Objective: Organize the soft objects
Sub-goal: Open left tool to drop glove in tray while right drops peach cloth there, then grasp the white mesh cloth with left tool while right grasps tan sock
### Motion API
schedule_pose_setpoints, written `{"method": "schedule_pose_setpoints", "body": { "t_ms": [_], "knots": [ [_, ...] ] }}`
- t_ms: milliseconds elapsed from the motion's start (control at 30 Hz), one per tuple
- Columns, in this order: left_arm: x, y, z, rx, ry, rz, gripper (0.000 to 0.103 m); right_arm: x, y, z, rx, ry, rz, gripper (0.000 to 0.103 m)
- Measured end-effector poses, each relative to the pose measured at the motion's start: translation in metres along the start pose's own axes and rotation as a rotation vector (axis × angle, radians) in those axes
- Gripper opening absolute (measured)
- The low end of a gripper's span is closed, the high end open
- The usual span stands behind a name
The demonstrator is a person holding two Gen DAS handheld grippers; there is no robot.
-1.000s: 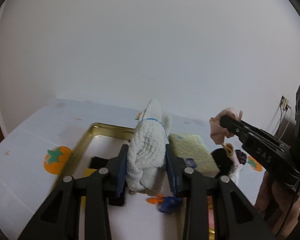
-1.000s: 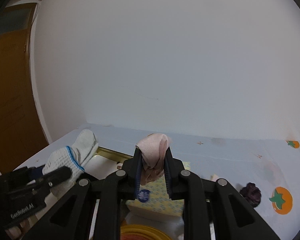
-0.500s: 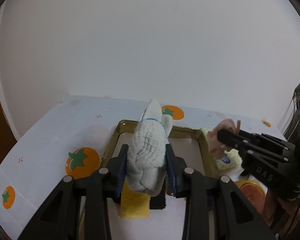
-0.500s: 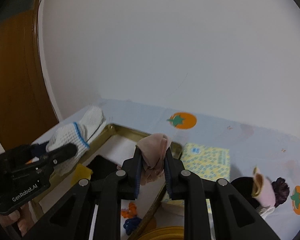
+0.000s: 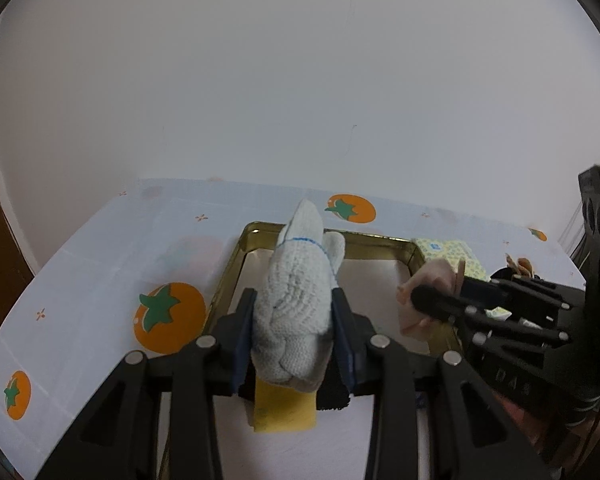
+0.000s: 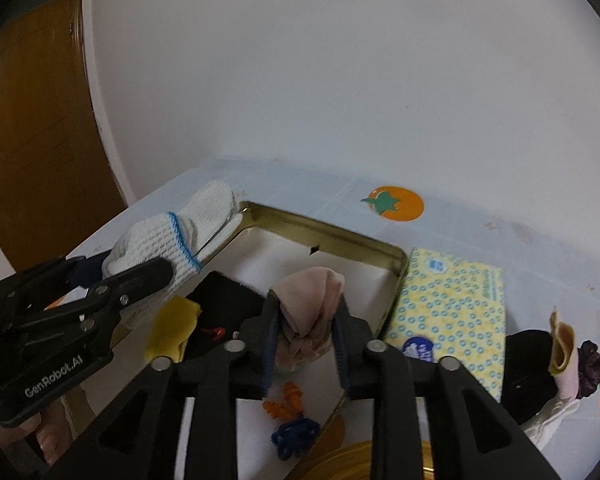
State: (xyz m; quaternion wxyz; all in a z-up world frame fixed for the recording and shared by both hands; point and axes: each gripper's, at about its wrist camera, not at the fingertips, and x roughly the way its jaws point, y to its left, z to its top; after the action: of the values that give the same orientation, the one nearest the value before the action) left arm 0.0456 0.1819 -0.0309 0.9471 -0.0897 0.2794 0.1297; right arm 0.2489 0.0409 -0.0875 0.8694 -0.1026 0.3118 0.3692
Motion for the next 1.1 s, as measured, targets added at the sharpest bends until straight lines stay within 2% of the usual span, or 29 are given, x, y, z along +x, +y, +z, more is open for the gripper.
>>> {"method": "schedule_pose_setpoints", "body": {
  "t_ms": [33, 100, 267, 333, 500, 567, 700, 833, 967, 1100],
  "knots": [
    [-0.001, 0.0, 0.0, 0.0, -0.001, 0.004, 0.043, 0.001, 0.0, -0.001, -0.001, 0.008, 0.002, 0.048],
    [-0.002, 0.0, 0.0, 0.0, -0.005, 0.015, 0.062, -0.002, 0.001, -0.002, 0.001, -0.001, 0.004, 0.061],
    [-0.009, -0.002, 0.0, -0.01, -0.027, 0.001, 0.072, -0.023, -0.009, -0.004, 0.025, -0.051, 0.012, 0.062],
    [-0.013, -0.01, 0.0, -0.001, -0.034, -0.009, 0.075, -0.031, -0.013, -0.005, 0.022, -0.064, 0.01, 0.062],
    [-0.021, -0.038, -0.002, 0.034, -0.062, -0.035, 0.09, -0.057, -0.036, -0.018, 0.027, -0.101, -0.015, 0.062],
    [-0.022, -0.052, -0.003, 0.055, -0.065, -0.052, 0.092, -0.068, -0.05, -0.024, 0.039, -0.118, -0.038, 0.062],
    [-0.019, -0.087, -0.006, 0.114, -0.062, -0.084, 0.098, -0.082, -0.083, -0.039, 0.024, -0.132, -0.155, 0.067],
    [-0.01, -0.12, -0.009, 0.177, -0.049, -0.104, 0.099, -0.084, -0.122, -0.056, 0.039, -0.12, -0.25, 0.067],
    [0.0, -0.139, -0.012, 0.2, -0.022, -0.115, 0.099, -0.08, -0.152, -0.063, 0.086, -0.107, -0.275, 0.067],
    [0.004, -0.149, -0.012, 0.216, -0.014, -0.109, 0.099, -0.069, -0.157, -0.059, 0.082, -0.096, -0.254, 0.067]
  ]
}}
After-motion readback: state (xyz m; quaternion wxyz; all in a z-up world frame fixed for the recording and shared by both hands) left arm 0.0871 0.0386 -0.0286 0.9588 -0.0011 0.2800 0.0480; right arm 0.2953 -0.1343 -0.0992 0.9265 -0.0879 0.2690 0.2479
